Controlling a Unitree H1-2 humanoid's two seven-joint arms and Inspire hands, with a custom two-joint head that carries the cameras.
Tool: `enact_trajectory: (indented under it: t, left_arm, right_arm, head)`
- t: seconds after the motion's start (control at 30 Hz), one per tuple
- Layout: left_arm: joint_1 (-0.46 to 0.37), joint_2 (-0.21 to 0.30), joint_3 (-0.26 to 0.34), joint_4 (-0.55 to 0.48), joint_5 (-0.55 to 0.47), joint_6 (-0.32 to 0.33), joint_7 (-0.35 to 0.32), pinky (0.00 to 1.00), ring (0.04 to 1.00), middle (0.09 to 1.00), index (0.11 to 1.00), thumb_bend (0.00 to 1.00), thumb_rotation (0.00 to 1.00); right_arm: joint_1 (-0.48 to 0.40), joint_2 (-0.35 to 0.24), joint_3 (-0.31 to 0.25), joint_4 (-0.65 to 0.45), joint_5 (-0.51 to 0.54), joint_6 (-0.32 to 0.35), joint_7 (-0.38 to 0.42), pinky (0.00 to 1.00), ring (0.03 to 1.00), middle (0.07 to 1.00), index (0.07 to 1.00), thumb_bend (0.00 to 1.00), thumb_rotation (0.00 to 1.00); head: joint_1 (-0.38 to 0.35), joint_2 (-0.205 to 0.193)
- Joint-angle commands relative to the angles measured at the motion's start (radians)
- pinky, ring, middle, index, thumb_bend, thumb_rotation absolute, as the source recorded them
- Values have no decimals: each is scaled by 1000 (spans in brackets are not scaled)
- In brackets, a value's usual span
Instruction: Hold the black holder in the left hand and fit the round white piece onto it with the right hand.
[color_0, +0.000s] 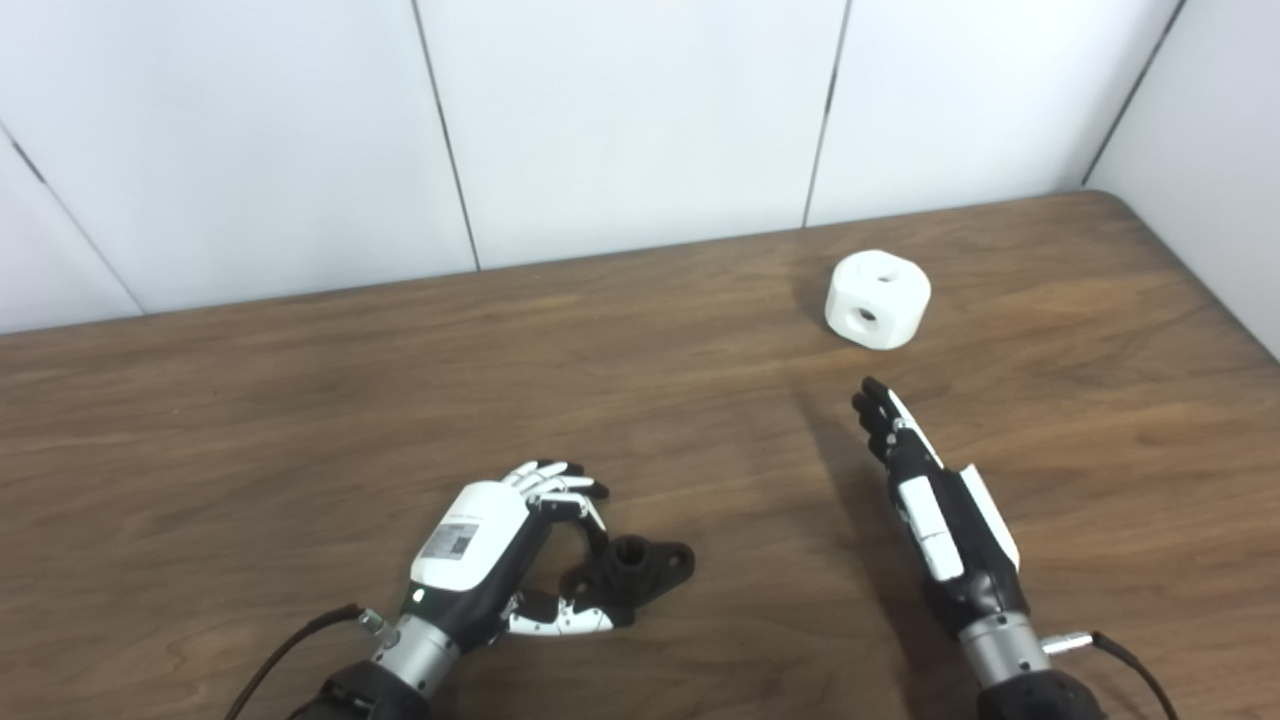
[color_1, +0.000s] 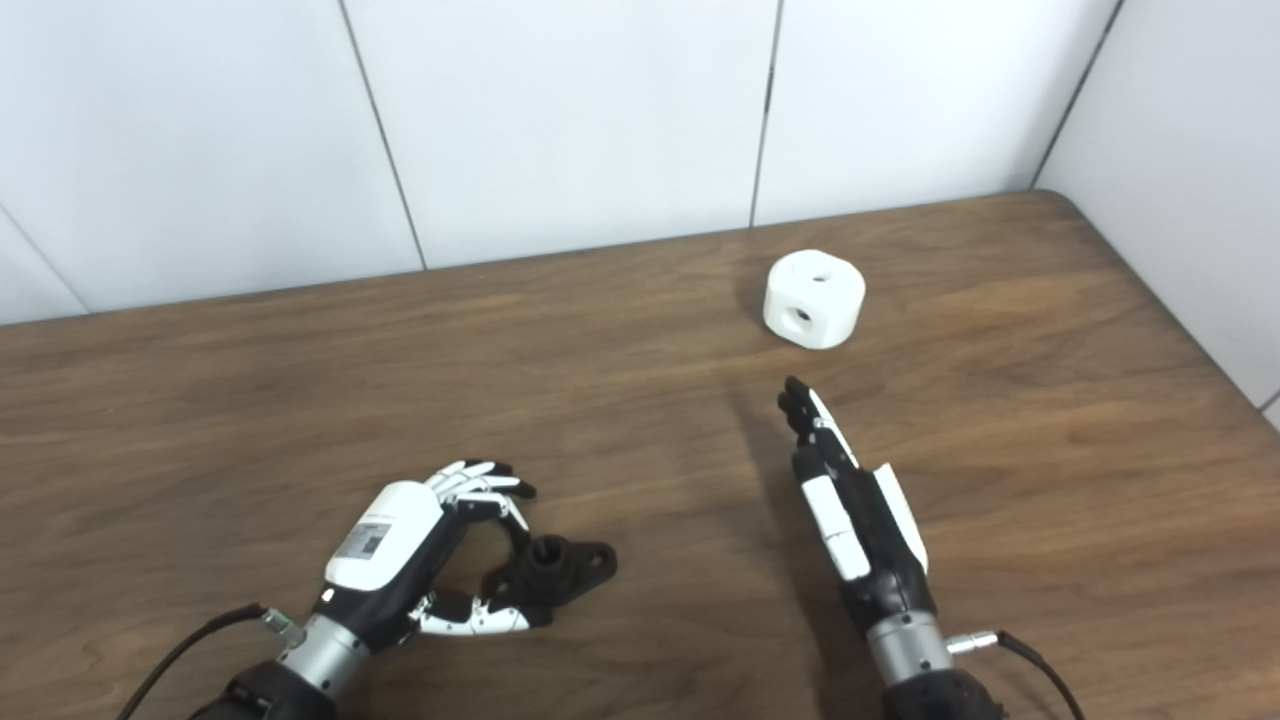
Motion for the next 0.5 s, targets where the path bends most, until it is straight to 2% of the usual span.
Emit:
enact_trajectory:
  t: [0.0,0.3,0.47]
  left_arm:
    - [38,33,-12,35,29,33,-68,887,873,773,487,522,49]
    - [44,49,2,29,25,20,-62,879,869,769,486,522,49]
    - [46,51,11,32,19,10,-64,879,871,770,486,522,49]
  right_arm:
    - [-14,47,-13,-53,1,-5,-15,1000,988,956,957,582,999]
    - [-103,-58,-102,-129,-12,131,14,1000,1000,965,965,568,941]
    - [-183,-128,-146,-137,-85,196,25,1000,991,948,969,605,892]
  head:
    - [-4,-1]
    - [-51,-20]
    - [-53,-20]
